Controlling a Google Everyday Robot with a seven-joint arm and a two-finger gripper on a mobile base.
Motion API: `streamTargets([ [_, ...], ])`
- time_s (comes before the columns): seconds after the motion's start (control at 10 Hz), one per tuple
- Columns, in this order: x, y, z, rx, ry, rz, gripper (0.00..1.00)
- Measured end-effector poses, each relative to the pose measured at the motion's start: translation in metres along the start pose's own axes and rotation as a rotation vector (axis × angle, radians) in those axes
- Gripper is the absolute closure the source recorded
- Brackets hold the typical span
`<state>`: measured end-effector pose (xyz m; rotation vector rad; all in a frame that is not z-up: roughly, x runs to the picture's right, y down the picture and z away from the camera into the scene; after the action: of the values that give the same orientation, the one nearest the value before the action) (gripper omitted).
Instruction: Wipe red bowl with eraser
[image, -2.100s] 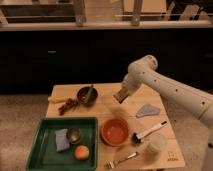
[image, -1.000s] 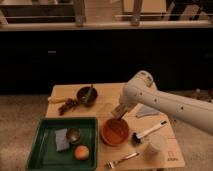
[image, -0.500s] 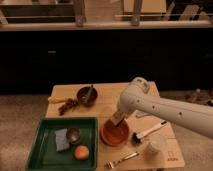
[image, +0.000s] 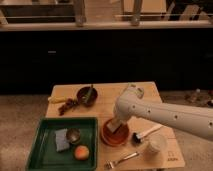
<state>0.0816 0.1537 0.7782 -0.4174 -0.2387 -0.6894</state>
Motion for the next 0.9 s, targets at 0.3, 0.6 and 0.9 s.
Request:
streamTargets([
  [0.3,-0.009,0.008,0.006,-0.022,-0.009,-0.002,0.96],
  [0.6,-0.018,0.011,0.01,-0.043,-0.021,-0.017,0.96],
  [0.9,-0.011,0.023,0.011,-0.072,-0.015,-0.002,0.96],
])
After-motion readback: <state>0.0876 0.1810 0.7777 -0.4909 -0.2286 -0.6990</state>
